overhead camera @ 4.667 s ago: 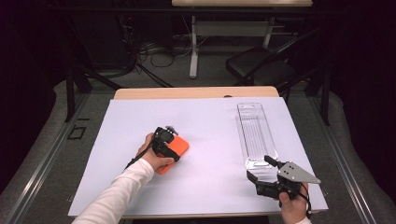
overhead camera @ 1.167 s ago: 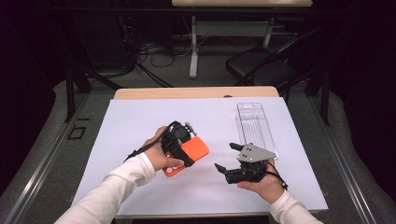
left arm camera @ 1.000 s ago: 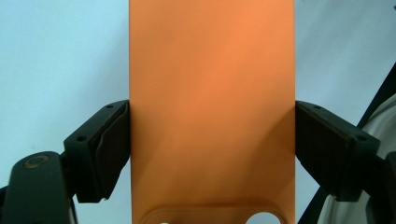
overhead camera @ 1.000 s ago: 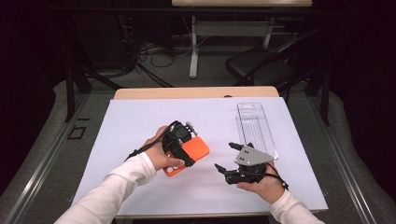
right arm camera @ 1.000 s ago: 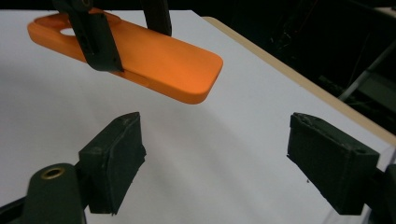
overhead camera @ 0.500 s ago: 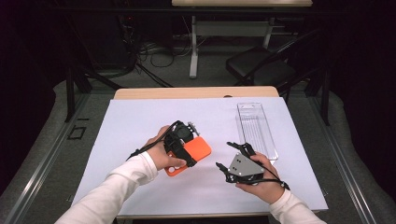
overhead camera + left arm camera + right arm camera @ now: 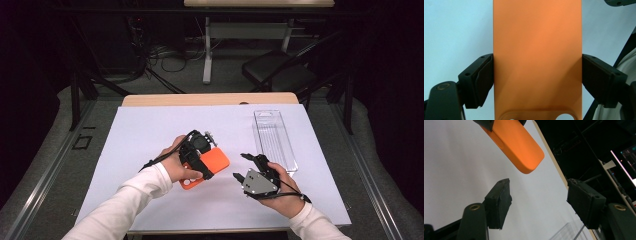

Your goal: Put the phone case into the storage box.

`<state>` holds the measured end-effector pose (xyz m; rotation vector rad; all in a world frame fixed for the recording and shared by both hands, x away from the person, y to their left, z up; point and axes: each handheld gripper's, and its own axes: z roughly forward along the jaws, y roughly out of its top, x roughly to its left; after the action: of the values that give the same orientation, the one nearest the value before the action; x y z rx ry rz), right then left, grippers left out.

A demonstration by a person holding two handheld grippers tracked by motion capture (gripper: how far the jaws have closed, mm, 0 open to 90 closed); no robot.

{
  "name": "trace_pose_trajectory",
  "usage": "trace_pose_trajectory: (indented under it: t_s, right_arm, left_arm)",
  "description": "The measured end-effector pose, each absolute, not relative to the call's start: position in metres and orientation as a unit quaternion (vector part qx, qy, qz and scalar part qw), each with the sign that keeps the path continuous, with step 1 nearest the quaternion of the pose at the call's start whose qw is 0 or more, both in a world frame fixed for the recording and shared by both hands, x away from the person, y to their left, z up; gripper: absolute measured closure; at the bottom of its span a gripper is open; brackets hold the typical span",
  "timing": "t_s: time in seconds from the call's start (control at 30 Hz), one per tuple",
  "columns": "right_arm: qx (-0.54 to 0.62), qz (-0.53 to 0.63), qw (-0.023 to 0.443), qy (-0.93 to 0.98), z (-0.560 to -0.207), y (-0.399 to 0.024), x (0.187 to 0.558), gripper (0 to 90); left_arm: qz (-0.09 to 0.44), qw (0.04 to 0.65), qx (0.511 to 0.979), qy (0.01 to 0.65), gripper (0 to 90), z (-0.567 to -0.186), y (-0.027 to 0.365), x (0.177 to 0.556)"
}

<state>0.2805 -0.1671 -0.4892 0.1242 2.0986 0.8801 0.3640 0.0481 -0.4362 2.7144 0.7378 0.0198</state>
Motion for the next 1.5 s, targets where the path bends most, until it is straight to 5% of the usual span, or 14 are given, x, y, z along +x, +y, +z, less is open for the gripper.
trace_pose_trajectory:
  t_s: [1.5]
  right_arm:
    - [-0.031, 0.286, 0.452, 0.845, -0.506, -0.155, 0.282, 37.0]
  left_arm:
    - [-0.017, 0.163, 0.961, 0.225, 16.1, -0.442, 0.015, 0.358]
